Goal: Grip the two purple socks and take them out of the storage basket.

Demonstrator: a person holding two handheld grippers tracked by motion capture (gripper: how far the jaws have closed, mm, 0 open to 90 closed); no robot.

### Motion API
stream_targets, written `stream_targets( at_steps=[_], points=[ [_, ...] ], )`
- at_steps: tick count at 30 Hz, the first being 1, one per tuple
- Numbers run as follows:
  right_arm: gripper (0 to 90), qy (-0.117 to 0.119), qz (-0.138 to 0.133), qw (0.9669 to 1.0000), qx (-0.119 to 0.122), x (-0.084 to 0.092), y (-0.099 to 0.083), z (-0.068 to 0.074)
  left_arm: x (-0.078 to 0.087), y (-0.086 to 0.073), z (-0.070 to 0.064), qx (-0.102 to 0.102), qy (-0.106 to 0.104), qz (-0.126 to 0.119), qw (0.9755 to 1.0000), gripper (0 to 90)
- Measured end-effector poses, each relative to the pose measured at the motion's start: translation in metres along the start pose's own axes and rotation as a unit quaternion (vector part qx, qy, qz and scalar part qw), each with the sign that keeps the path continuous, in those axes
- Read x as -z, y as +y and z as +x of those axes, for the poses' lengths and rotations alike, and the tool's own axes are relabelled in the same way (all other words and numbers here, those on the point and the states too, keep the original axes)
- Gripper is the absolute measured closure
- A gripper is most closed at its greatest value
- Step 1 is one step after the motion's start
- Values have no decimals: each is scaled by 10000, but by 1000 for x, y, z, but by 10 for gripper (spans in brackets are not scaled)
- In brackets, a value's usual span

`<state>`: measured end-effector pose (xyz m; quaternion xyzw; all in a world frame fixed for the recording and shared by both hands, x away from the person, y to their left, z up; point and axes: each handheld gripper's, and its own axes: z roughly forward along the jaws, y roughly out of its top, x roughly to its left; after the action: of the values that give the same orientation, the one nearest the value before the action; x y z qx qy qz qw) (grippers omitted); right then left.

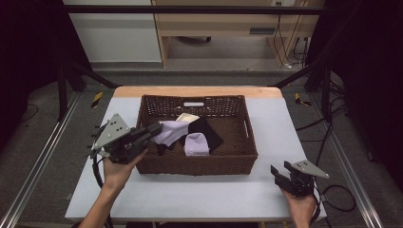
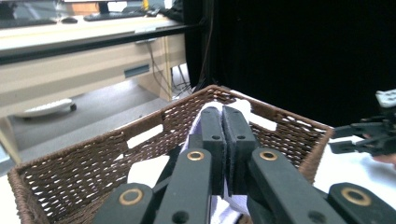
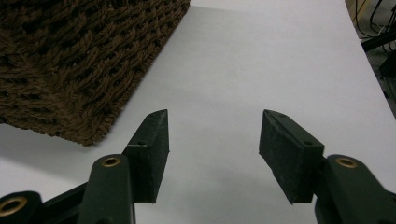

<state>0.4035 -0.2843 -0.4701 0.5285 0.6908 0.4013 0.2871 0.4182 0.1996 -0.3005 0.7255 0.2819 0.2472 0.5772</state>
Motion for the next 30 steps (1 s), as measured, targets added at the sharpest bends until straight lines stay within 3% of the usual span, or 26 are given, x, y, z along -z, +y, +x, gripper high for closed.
stream_targets(
  at_steps=[12,18,22,30],
  points=[
    [431,-6,0,10000,24,1,-1,0,32,-16,-29,-139,-394,-95,9991,873],
    [432,4,-3,10000,27,2,-1,1,38,-34,-41,-141,-538,154,9983,873],
    [432,9,1,10000,31,2,-1,2,36,-50,-47,-93,-612,450,9971,873],
    [432,22,6,10000,48,3,-2,1,27,-74,-47,93,-667,847,9941,873]
  ],
)
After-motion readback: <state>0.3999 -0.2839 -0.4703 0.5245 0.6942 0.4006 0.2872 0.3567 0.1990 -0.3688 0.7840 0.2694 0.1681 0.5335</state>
